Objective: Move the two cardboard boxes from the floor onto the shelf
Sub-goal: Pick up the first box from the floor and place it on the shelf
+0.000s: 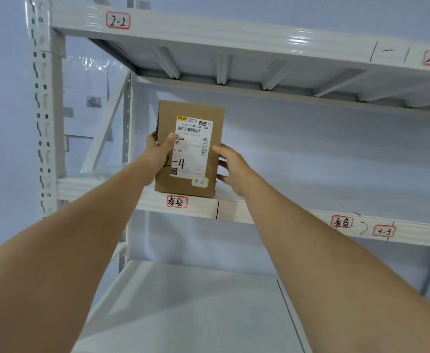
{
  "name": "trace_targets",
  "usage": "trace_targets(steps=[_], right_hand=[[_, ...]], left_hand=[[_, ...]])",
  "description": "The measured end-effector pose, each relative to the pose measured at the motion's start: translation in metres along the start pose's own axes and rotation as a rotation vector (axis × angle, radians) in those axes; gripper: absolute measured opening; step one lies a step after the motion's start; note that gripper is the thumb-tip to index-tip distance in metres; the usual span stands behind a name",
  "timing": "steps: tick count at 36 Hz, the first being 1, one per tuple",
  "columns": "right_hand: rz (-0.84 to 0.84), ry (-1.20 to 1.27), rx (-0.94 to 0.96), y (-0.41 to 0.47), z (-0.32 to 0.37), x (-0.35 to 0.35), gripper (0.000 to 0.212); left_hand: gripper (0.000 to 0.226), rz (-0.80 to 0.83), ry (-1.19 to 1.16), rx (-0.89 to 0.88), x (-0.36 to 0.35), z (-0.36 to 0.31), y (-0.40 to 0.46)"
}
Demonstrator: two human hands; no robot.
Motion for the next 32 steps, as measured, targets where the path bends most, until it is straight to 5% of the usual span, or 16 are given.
trace_targets(steps=[8, 27, 32], right_hand=[[-0.114, -0.203, 0.022, 0.007, -0.009, -0.004, 0.050], [-0.194, -0.564, -0.034, -0.026, -0.029, 0.009, 0.051], [-0.244, -0.691, 0.017, -0.038, -0.037, 0.023, 0.020]], left_hand=[[0.056, -0.017, 0.018, -0.056, -0.003, 0.004, -0.002], [0.064, -0.265, 0.224, -0.030, 0.002, 0.037, -0.032], [0.040, -0.363, 0.536, -0.138, 0.005, 0.051, -0.057]])
Point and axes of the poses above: each hand's wrist, its own y-axis towards the middle knuckle, its own x-axis out of the back of the hand, z = x × y, the point moved 3 cm from there along y, towards the middle knuckle, and after that the axes turned 2 degrees about -y, right-handed, at the moved point
